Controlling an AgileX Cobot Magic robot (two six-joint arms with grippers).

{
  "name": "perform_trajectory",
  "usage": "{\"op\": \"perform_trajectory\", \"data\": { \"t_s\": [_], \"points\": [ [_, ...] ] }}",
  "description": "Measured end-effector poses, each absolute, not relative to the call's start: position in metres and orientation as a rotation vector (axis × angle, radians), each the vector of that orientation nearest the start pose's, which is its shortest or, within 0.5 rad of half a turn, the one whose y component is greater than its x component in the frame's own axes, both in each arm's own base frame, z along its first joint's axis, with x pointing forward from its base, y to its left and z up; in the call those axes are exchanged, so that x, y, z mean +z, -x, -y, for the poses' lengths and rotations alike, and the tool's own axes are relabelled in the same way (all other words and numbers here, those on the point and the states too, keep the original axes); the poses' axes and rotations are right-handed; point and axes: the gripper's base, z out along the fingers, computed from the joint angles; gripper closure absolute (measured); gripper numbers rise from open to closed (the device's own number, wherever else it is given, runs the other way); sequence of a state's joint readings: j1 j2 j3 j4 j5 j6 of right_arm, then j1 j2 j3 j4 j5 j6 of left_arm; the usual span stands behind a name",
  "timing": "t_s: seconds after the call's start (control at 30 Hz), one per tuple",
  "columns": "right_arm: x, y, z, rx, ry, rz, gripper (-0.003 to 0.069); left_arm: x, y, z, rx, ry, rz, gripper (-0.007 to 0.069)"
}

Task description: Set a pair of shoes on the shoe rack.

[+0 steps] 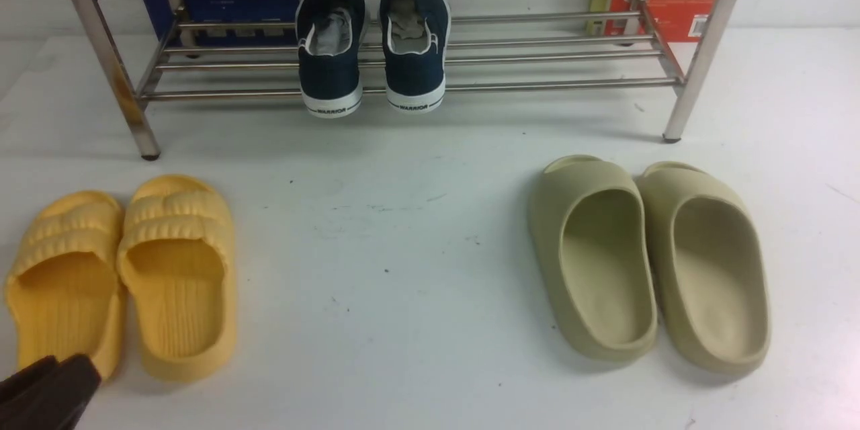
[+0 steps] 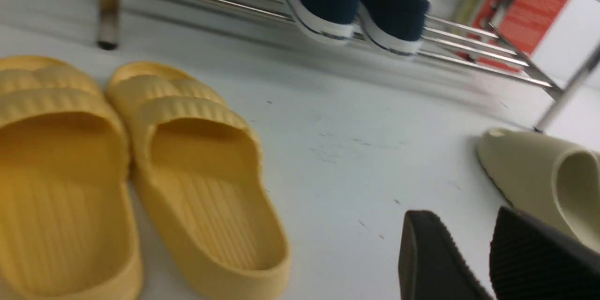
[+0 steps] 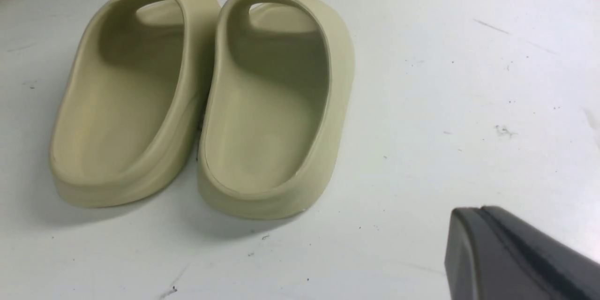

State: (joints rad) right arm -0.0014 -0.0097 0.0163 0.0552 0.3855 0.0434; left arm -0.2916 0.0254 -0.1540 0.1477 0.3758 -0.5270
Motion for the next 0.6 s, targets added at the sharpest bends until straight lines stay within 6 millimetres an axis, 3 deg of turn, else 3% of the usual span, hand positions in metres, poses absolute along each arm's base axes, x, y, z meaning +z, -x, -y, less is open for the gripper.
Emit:
{"op": "perform_trajectory", "data": {
  "t_s": [0.23, 0.3, 0.33, 0.37, 0.4, 0.6],
  "points": [
    [0.174, -0.052, -0.002, 0.084, -0.076, -1.874, 0.0639, 0.201, -0.051, 0.003, -0.295, 0.258, -1.765, 0.0441],
    [0.174, -0.052, -0.002, 0.084, -0.076, -1.874, 0.0637, 0.187, -0.053, 0.002, -0.273, 0.278, -1.788, 0.0534],
    [0.174, -0.052, -0.002, 0.084, -0.076, -1.874, 0.0637, 0.187, -0.053, 0.002, -0.273, 0.278, -1.788, 0.0534],
    [0.174, -0.052, -0.002, 0.085, -0.076, -1.874, 0.0635, 0.178, -0.053, 0.003, -0.272, 0.281, -1.813, 0.0622],
    [0.174, -0.052, -0.002, 0.085, -0.076, -1.874, 0.0634, 0.175, -0.053, 0.003, -0.274, 0.281, -1.828, 0.0638],
    [0.174, -0.052, -0.002, 0.085, -0.076, -1.874, 0.0629, 0.168, -0.052, 0.005, -0.274, 0.244, -1.895, 0.0638]
  ]
}}
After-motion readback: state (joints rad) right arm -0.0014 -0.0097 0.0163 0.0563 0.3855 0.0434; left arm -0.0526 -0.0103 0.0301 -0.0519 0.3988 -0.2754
